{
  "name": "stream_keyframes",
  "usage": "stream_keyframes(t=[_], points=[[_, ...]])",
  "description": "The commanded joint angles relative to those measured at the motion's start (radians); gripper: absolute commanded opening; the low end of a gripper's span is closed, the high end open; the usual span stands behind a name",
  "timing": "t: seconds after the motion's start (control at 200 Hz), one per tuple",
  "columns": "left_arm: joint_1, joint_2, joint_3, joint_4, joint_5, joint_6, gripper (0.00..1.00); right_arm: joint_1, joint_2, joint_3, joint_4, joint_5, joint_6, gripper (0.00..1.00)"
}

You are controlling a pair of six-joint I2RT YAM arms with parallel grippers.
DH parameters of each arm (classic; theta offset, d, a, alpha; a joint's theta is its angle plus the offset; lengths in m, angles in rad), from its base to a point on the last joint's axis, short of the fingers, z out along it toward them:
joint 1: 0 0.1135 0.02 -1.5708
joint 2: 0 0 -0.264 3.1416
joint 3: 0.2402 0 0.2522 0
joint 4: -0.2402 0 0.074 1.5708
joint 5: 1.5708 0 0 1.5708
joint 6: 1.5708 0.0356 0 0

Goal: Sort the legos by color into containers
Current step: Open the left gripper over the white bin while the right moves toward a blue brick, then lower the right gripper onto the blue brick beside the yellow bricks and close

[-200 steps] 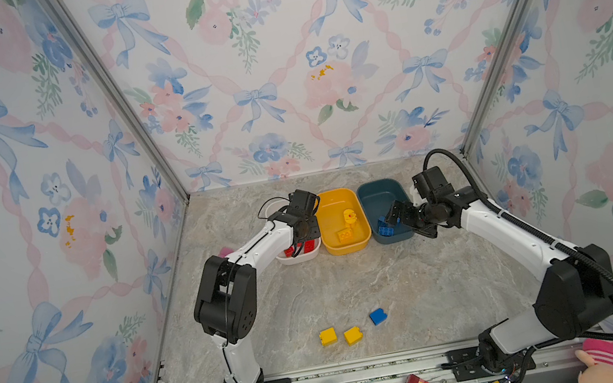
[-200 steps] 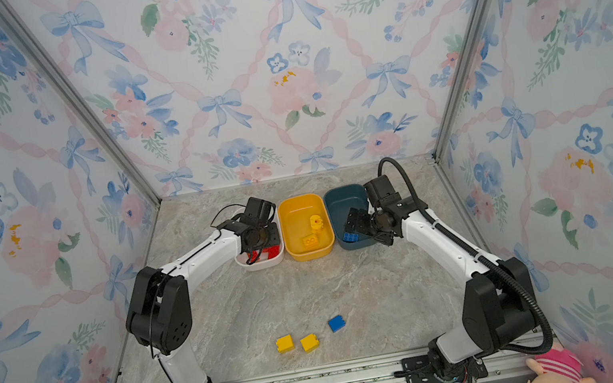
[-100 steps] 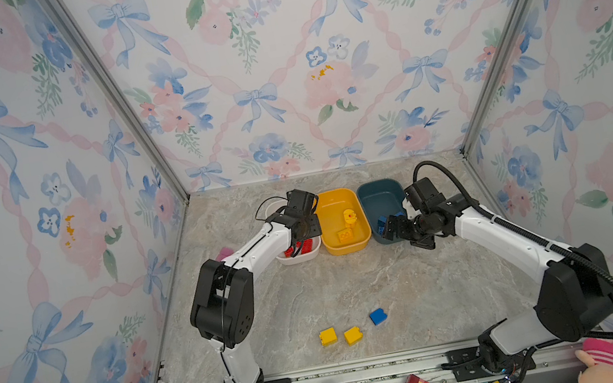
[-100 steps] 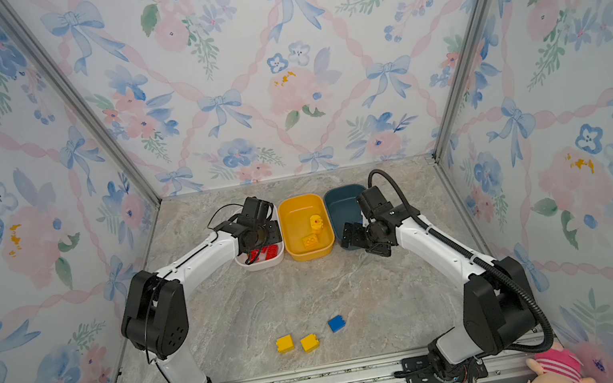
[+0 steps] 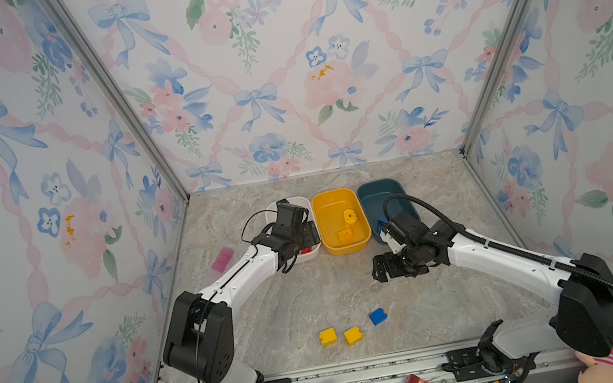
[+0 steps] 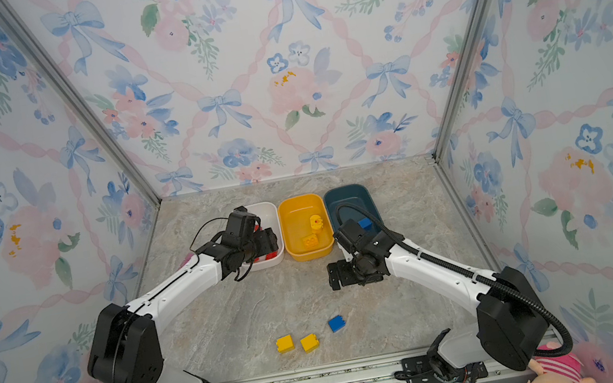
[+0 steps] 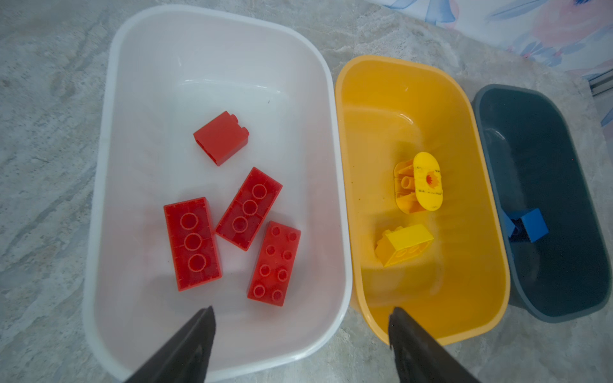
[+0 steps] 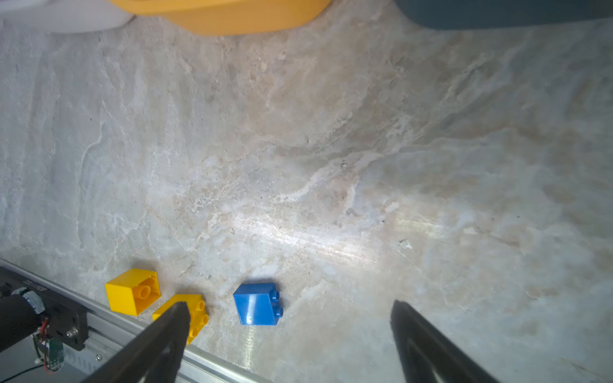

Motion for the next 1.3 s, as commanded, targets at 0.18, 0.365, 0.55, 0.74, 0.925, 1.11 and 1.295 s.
stream_keyframes(t=[0.18,0.365,0.55,0.74,0.925,1.11,1.295], points=[[-0.002,-0.181,-0.131,0.042,0.023,-0.041,0.87,0.213,-0.005,-0.048,-0.057,0.126,0.043,0.99],[-0.002,-0.273,-0.215,0.059,0.033,-0.071,0.88,0.334,0.027,-0.063,-0.059,0.195,0.088,0.98],[-0.002,-0.344,-0.281,0.062,0.049,-0.083,0.89,0.414,0.082,-0.057,-0.031,0.233,0.177,0.92],[-0.002,-0.392,-0.330,0.063,0.055,-0.092,0.89,0.451,0.156,-0.033,-0.005,0.259,0.198,0.84],[-0.002,-0.409,-0.355,0.063,0.059,-0.095,0.90,0.449,0.201,-0.016,0.009,0.265,0.210,0.74],[-0.002,-0.420,-0.363,0.062,0.058,-0.096,0.90,0.439,0.251,-0.001,0.010,0.254,0.210,0.74],[-0.003,-0.435,-0.376,0.062,0.052,-0.096,0.90,0.412,0.268,-0.004,0.025,0.239,0.211,0.73]])
